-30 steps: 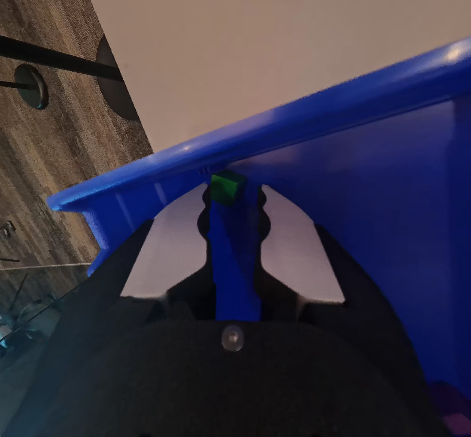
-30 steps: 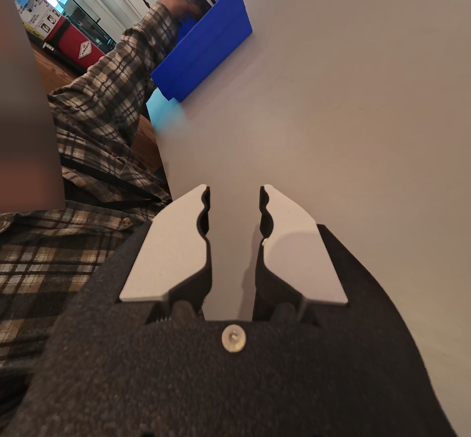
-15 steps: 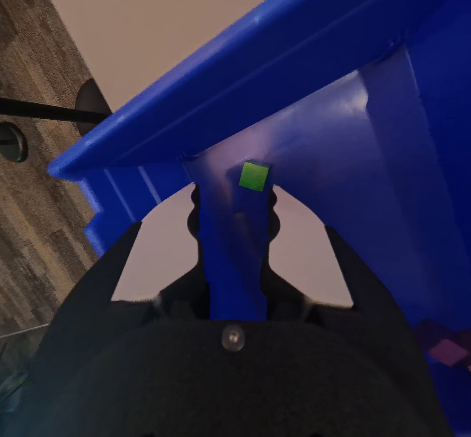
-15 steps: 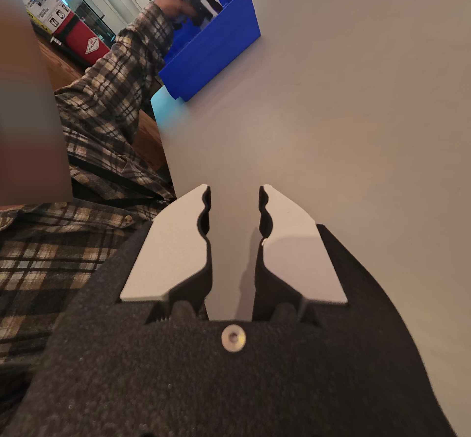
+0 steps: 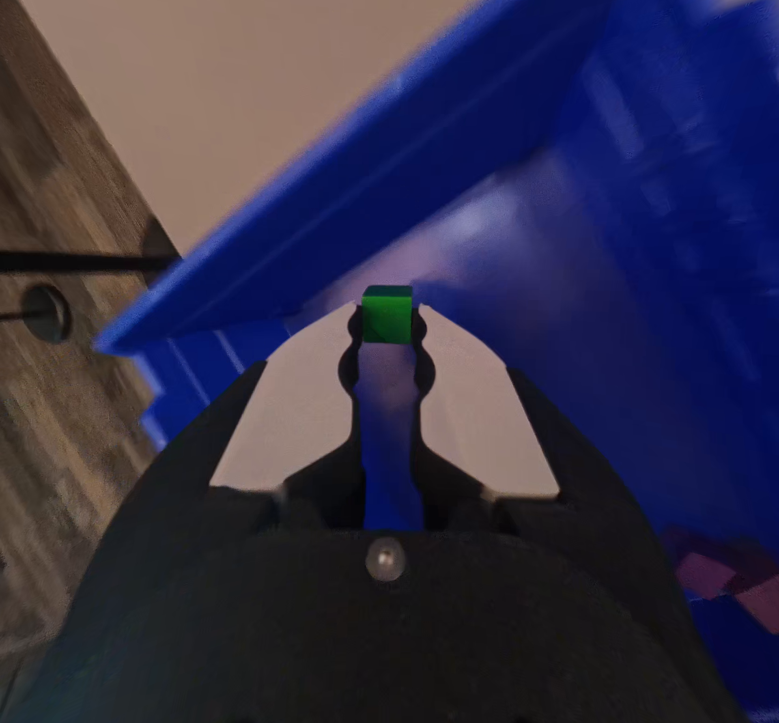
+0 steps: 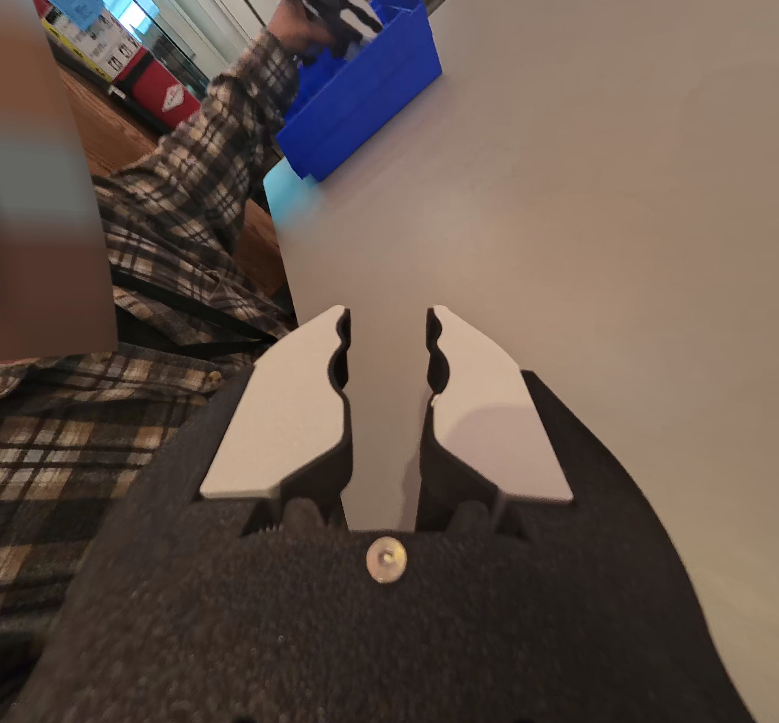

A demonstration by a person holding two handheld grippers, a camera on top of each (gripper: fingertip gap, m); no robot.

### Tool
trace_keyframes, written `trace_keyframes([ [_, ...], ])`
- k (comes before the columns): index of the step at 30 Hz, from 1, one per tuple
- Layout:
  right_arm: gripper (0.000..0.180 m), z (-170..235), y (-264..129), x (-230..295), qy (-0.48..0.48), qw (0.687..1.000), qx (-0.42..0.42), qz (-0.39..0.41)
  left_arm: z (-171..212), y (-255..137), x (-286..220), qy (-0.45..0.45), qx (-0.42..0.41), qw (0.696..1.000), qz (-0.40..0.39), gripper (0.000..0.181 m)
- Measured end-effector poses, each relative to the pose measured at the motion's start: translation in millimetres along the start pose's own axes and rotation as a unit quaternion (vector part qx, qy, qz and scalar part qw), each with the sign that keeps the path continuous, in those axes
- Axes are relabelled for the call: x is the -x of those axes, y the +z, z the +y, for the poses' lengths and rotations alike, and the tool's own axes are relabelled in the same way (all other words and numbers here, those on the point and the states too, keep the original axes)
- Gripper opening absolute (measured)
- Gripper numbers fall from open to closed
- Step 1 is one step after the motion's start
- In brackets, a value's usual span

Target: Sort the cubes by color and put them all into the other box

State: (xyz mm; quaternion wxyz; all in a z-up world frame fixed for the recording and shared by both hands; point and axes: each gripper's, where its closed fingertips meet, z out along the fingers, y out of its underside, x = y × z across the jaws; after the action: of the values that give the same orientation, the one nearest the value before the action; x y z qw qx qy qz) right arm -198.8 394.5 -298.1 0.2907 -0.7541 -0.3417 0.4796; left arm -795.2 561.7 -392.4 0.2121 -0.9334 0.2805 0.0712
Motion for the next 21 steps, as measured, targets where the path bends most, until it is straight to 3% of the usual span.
trace_keyframes([
  [4,0.037,-21,25,0,0.050,0.996,-0.047,-0.057,-91,-94,-56,0.049,-0.245,0.968,-0.009,0.021],
  [7,0.042,-55,55,7,0.082,0.986,-0.082,-0.123,-146,-155,-146,0.126,-0.368,0.921,0.006,0.021],
  [11,0.051,-104,93,28,0.133,0.955,-0.106,-0.245,-192,-200,-273,0.219,-0.492,0.841,0.050,0.021],
  [16,0.058,-123,114,49,0.222,0.901,-0.087,-0.361,-213,-227,-369,0.252,-0.590,0.757,0.124,0.021],
  [21,0.046,-120,105,67,0.225,0.879,-0.079,-0.413,-223,-232,-409,0.259,-0.615,0.724,0.175,0.021],
])
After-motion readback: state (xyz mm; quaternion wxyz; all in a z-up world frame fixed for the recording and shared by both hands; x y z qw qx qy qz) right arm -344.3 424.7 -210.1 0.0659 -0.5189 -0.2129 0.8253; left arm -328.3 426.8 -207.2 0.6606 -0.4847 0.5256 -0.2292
